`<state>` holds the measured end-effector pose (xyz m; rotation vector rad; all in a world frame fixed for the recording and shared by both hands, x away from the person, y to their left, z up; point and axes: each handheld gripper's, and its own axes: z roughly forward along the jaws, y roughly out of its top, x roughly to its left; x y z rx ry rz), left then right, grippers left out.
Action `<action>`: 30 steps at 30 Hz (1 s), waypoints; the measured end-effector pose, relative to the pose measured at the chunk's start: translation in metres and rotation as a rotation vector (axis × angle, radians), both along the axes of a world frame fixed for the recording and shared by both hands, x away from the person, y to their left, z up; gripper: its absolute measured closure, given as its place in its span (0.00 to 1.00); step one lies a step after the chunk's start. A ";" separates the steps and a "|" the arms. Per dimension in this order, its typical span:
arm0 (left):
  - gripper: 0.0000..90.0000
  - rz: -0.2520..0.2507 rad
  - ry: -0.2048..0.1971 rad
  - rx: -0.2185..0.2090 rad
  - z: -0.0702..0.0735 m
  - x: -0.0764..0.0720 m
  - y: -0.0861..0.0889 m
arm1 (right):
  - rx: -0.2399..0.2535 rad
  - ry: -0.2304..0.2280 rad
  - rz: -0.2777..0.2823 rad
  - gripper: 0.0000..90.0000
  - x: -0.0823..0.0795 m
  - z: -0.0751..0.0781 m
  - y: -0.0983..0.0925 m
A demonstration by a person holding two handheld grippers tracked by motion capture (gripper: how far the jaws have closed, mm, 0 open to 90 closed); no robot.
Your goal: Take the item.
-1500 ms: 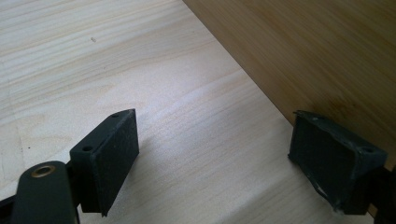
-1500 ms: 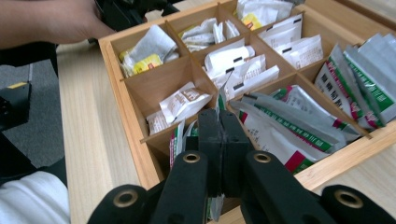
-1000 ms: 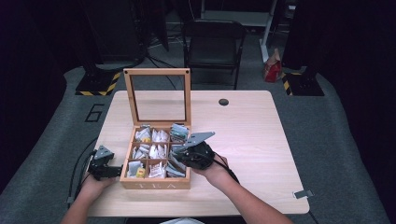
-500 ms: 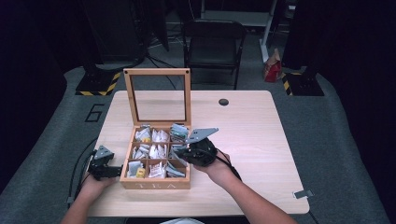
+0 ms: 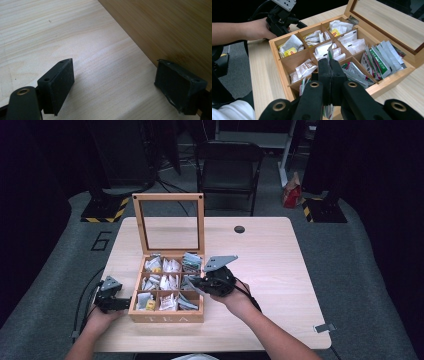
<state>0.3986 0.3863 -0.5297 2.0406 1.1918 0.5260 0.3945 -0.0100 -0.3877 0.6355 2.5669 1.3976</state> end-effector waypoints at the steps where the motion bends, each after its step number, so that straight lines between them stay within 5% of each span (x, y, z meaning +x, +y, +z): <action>1: 0.17 0.000 0.000 0.000 0.000 0.000 0.000 | 0.004 0.004 -0.006 1.00 0.000 0.001 -0.001; 30: 0.17 0.001 0.000 0.000 0.000 0.000 0.000 | 0.007 -0.017 -0.115 1.00 0.007 0.008 -0.049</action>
